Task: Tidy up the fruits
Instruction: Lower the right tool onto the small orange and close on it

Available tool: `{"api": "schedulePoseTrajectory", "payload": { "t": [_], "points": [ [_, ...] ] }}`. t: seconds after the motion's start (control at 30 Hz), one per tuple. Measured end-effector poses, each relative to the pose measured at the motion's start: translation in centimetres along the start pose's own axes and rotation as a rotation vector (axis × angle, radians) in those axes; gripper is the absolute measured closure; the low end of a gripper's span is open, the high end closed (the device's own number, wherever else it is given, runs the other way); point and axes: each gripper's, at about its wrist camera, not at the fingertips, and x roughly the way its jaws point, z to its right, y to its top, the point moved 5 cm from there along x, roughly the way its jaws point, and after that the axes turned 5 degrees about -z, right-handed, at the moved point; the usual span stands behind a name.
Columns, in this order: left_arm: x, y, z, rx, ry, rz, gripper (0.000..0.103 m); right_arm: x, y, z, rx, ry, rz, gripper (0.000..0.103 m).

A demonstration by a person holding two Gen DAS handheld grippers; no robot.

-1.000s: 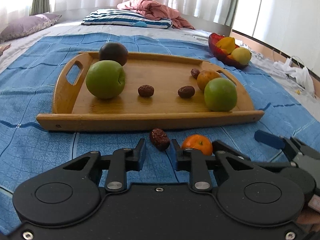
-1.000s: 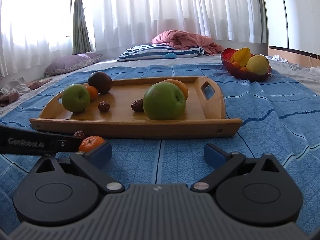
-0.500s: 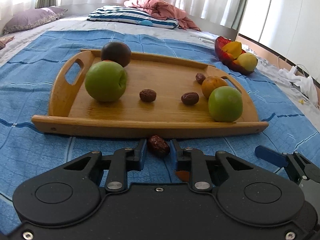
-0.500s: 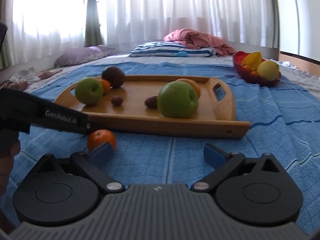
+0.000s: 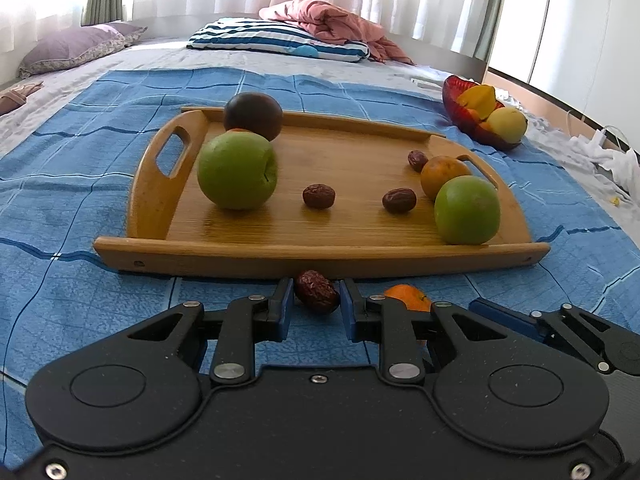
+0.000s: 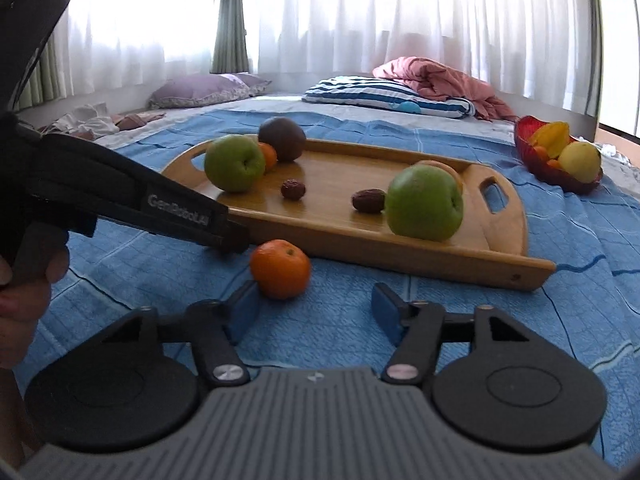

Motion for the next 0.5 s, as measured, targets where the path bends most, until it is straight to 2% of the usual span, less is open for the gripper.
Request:
{"api": "schedulePoseTrajectory", "payload": {
  "t": [0.2,0.5],
  "points": [
    [0.02,-0.25,-0.11,0.003,0.005,-0.007,0.079,0.39,0.44,-0.72,-0.004,0.023,-0.002,0.050],
    [0.06,-0.28,-0.52,0.007,0.013,-0.008,0.079,0.86,1.02,-1.03,0.011,0.045,-0.008,0.059]
  ]
}}
